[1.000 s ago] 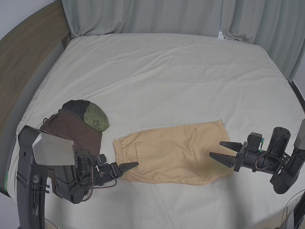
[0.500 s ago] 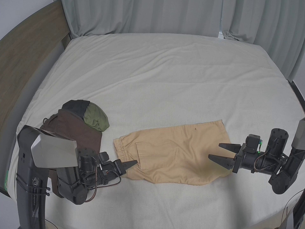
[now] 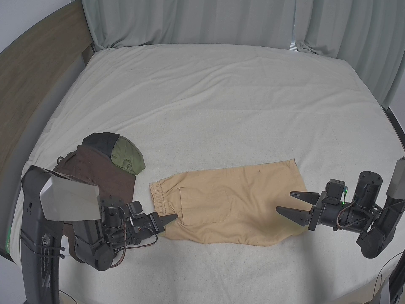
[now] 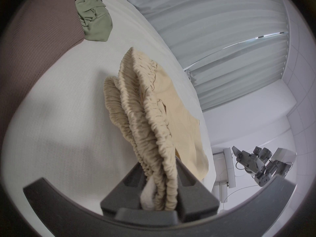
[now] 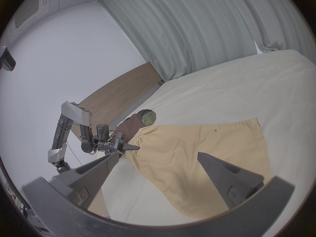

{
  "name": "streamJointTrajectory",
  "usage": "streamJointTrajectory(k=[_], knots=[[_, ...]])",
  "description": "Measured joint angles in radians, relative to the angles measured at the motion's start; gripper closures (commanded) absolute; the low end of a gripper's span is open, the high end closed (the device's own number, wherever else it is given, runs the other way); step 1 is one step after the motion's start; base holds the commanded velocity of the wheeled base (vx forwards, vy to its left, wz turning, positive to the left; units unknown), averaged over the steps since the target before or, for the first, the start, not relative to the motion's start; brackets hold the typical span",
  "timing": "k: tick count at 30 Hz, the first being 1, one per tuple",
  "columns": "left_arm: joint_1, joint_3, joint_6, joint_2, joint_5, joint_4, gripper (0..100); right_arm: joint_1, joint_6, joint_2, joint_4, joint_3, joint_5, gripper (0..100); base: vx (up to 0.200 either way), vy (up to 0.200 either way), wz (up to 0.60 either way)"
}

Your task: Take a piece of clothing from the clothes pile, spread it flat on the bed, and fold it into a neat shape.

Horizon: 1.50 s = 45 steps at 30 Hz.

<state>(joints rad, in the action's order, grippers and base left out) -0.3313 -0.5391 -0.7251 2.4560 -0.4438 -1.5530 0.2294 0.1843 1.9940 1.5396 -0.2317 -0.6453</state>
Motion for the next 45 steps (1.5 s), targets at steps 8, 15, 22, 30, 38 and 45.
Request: streamJointTrajectory(k=[8,15,22,30,38,45], knots=[[0.069,0.025,0.155,-0.001,-0.062,0.000,100,0.001,0.000,0.001,0.000,0.002,0.000,0,0.000,0.000,0.00],[0.090,0.029,0.184,-0.001,-0.063,0.000,100,0.002,-0.001,0.010,0.000,0.003,0.000,0,0.000,0.000,0.00],[0.096,0.031,0.207,0.000,-0.056,0.000,100,0.002,-0.002,0.014,0.000,0.003,0.000,0,0.000,0.000,0.00],[0.118,0.031,0.210,0.001,-0.055,0.000,100,0.002,-0.002,0.015,0.000,0.003,0.000,0,0.000,0.000,0.00],[0.130,0.033,0.213,-0.002,-0.056,0.000,100,0.004,-0.002,0.018,0.000,0.005,0.000,0,0.000,0.000,0.00],[0.142,0.058,0.285,-0.013,-0.061,0.000,100,0.009,-0.002,0.019,0.000,0.008,0.000,0,0.000,0.000,0.00]])
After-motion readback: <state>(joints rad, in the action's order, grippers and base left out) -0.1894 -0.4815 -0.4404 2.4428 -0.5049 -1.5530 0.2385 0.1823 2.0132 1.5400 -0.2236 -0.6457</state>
